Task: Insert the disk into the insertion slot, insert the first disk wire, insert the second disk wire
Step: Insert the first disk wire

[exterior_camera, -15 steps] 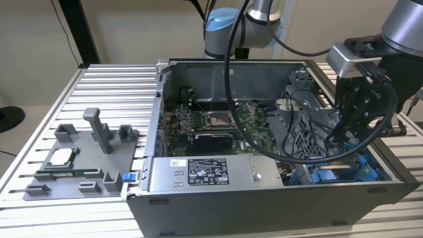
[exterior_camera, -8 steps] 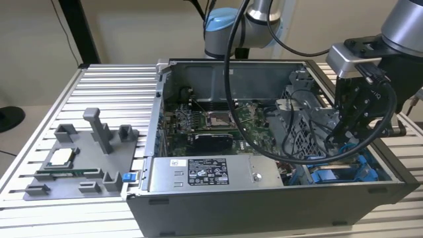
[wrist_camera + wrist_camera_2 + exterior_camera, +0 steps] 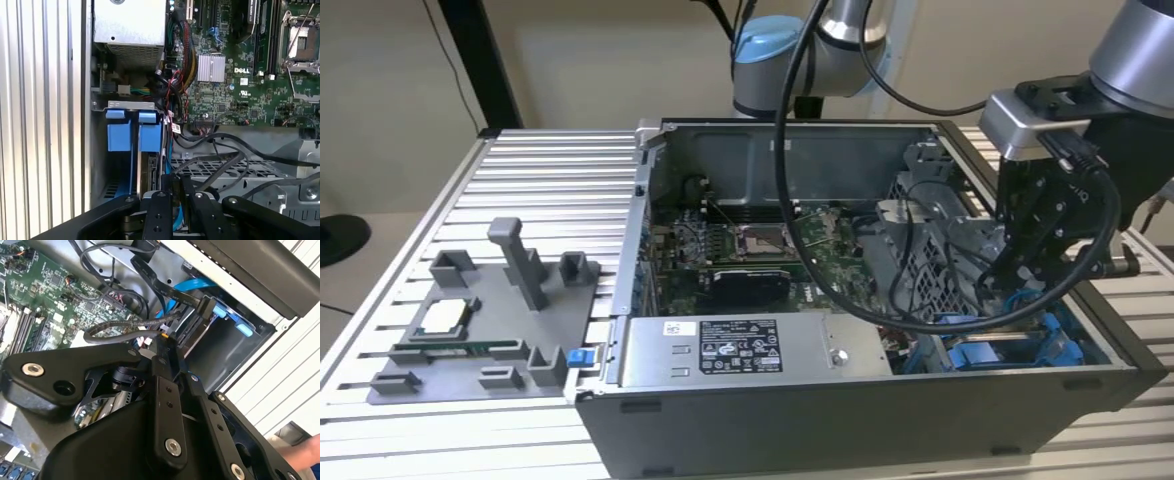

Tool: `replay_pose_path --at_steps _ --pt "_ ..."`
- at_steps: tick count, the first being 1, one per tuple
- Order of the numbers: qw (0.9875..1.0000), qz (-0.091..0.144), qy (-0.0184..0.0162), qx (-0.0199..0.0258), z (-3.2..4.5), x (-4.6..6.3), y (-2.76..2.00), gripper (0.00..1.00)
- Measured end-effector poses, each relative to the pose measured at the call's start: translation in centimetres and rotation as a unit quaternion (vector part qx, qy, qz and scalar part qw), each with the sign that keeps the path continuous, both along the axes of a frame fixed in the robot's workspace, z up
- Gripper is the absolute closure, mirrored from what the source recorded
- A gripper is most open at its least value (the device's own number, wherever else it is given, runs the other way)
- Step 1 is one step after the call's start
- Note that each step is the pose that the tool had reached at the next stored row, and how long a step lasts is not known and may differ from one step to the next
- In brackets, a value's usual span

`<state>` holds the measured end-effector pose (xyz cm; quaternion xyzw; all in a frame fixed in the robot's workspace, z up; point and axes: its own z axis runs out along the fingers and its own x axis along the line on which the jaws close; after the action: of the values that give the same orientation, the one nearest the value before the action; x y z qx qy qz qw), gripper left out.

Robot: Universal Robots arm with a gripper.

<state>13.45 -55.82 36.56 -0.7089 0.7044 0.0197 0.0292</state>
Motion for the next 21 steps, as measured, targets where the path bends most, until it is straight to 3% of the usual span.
replay_pose_path --at_steps 4,5,7,8,11,21 --pt "1.0 0.0 0.0004 -0.0002 -0.43 0.3 0.01 1.0" --pt "1.0 0.0 0.0027 -0.0009 -0.44 0.5 0.0 1.0" --pt "0.9999 0.0 0.0156 -0.0025 -0.45 0.7 0.01 1.0" --pt "0.9998 0.0 0.0199 -0.0027 -0.45 0.8 -0.02 1.0" --pt "0.9996 0.0 0.0278 -0.0033 -0.45 0.8 -0.33 1.0" --pt "0.9996 0.0 0.029 -0.0023 -0.47 1.0 -2.98 1.0"
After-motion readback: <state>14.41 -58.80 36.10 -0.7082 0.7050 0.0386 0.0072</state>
